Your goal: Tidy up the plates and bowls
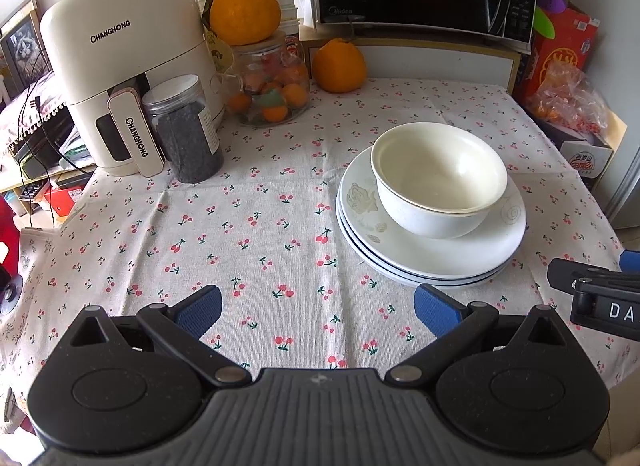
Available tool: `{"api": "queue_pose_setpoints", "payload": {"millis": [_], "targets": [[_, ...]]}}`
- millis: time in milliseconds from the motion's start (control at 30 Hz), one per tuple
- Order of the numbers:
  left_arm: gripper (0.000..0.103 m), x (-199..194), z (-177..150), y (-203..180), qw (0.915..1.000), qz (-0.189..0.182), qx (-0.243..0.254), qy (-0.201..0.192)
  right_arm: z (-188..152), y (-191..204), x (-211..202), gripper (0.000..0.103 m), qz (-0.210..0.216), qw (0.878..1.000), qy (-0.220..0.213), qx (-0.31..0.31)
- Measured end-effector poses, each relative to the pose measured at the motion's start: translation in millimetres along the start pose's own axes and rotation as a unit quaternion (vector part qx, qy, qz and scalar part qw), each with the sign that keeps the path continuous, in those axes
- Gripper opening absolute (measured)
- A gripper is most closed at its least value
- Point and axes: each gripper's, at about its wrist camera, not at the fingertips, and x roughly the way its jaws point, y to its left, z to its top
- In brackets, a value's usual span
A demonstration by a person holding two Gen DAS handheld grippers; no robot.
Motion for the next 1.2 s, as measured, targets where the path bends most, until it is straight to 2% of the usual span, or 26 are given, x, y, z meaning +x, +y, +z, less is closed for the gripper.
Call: {"api": "queue_pose_setpoints", "payload": {"millis": [1200], "targets": [[0.103,2.8,0.7,-2.4,1.0,-0.006,0.003,0.003,-0.7,-0.3,3.1,0.086,-0.001,1.0,0.001,0.0]]}}
